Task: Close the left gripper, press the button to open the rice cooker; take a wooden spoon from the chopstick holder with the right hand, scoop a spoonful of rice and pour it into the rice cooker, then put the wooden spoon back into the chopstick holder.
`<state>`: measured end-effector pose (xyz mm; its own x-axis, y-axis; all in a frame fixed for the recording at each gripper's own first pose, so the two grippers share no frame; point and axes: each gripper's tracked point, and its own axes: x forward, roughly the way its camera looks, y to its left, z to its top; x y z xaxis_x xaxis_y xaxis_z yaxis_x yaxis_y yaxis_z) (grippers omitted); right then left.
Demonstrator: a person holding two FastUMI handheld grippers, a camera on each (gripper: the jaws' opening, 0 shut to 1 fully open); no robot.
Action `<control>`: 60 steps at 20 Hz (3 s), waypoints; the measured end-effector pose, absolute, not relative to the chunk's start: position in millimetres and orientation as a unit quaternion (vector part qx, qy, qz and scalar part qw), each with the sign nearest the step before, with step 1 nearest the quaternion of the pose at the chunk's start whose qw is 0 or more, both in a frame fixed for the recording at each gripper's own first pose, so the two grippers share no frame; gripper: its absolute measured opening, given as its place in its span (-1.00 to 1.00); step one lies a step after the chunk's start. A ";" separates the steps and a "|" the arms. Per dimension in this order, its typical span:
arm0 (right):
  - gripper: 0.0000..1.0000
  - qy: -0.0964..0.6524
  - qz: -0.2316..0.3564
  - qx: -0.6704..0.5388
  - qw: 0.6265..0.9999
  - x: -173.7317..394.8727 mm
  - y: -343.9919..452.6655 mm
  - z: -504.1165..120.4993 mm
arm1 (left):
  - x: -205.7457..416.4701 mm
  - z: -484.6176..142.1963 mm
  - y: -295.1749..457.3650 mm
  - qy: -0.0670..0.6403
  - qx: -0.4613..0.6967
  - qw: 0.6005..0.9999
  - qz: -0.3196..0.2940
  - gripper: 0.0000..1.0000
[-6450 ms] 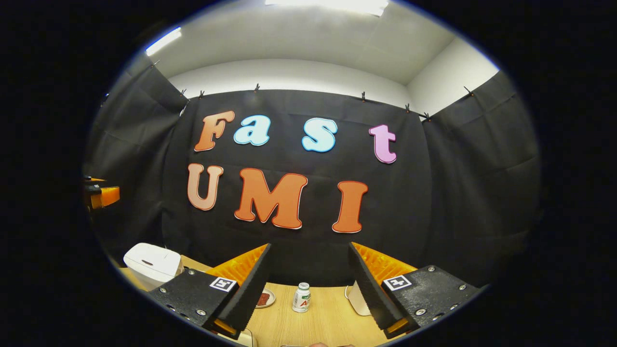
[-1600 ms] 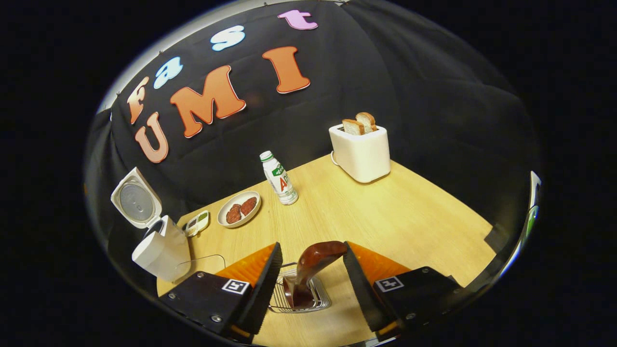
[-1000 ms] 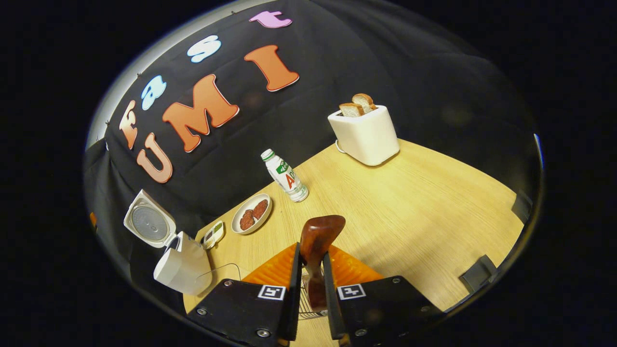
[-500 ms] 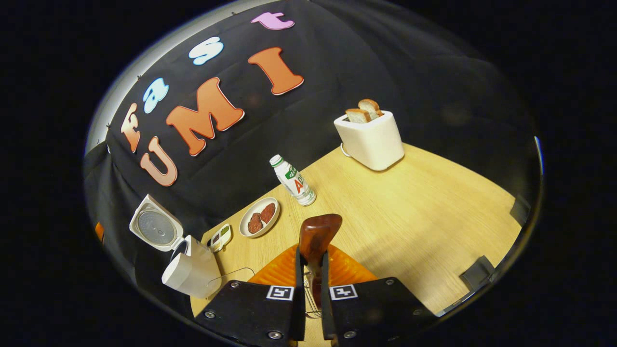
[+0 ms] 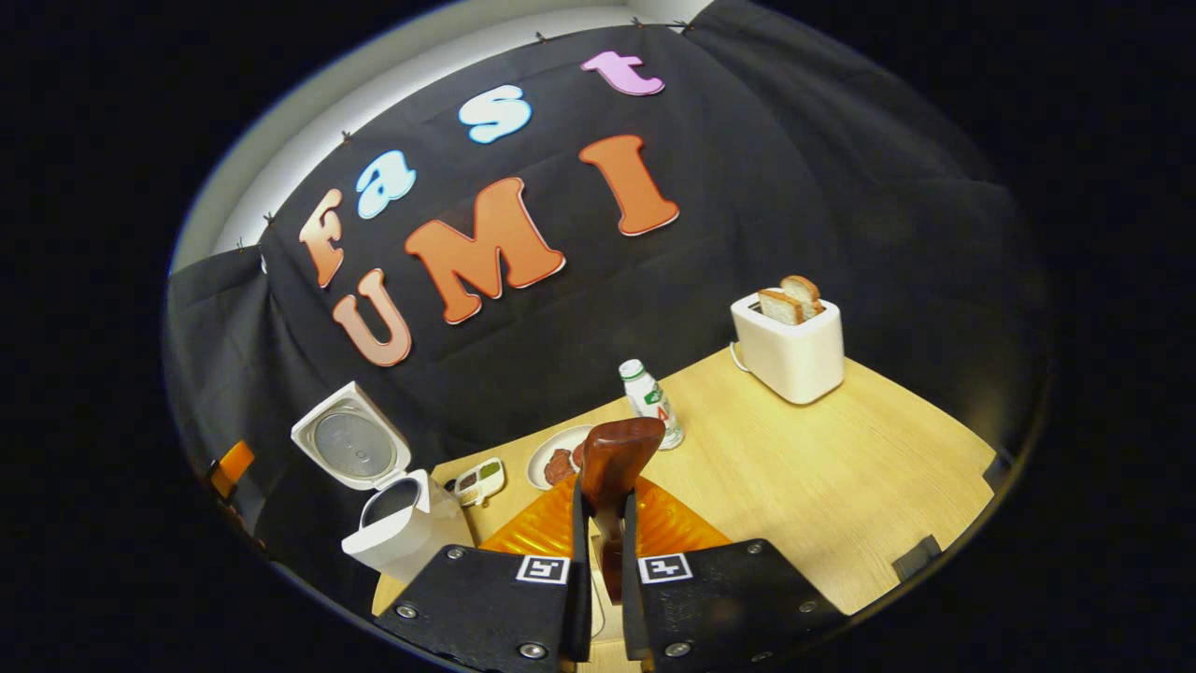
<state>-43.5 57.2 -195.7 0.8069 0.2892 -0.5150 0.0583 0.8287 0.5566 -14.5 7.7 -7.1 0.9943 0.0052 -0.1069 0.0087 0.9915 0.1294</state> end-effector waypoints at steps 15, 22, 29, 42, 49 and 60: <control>-0.74 0.350 0.163 0.139 0.912 -56.8 172.7 -250.6 | -35.0 -31.0 75.7 0.079 0.086 0.992 0.051 0.92; -0.74 0.290 0.180 0.008 0.940 -62.3 187.7 -260.8 | -30.0 -34.3 84.6 0.086 0.093 0.991 0.053 0.98; -0.74 0.321 0.172 0.021 0.931 -88.9 200.9 -289.1 | -23.9 -43.6 89.1 0.099 0.093 0.990 0.048 0.98; -0.75 0.384 0.178 0.160 0.892 -99.3 248.5 -283.1 | -19.1 -57.2 106.2 0.116 0.096 0.988 0.048 0.92; -0.75 0.422 0.148 0.241 0.861 -93.1 260.9 -290.5 | -23.8 -59.5 118.8 0.118 0.097 0.986 0.058 0.92; -0.74 0.458 0.106 0.367 0.802 -85.5 264.7 -296.3 | -27.6 -55.2 121.9 0.116 0.108 0.986 0.058 0.90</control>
